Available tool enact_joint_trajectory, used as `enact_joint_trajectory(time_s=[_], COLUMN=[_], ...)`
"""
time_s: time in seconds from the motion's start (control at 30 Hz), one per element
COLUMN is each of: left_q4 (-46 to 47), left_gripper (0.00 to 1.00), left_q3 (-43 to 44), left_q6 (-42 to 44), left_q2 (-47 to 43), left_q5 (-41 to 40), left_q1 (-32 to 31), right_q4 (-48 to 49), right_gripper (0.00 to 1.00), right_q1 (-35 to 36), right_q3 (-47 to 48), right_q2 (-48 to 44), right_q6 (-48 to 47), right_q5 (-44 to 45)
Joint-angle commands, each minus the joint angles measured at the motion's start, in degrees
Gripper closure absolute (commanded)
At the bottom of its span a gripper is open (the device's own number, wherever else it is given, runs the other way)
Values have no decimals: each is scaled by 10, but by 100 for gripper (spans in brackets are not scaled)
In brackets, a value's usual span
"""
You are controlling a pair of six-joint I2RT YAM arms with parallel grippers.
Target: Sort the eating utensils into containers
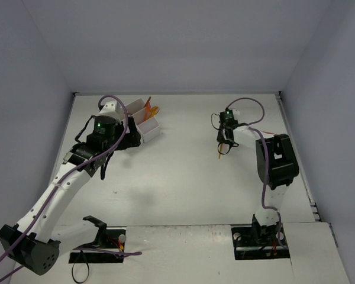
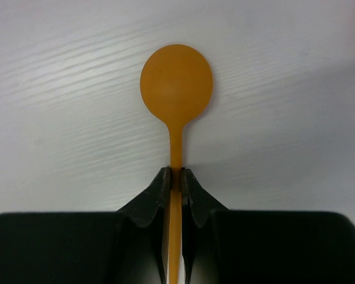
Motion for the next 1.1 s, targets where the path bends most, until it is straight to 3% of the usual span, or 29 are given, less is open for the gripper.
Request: enact_joint_trajectory(time_s=[0.0,0.43,0.67,0.97,1.07], left_q4=[36,61,61,39,45], left_gripper=[21,21,21,21,26], left_q3=[38,93,123,143,140], left_q6=[7,-28,-45,-72,-84], left_q2=[10,60,86,129,137], left_q5=[100,258,323,349,357], left_q1=[-1,1,3,11,14], right_q4=[19,53,52,53,53], right_gripper=[100,100,100,100,100], right_q1=[88,218,238,252,253], right_q3=[-16,-50,-33,-9,-3], right_q2=[-51,-283,-319,-327,-333], right_q6=[-78,-194,-192,-189,-190], right_q5=[-70,-285,-356,-374,-374])
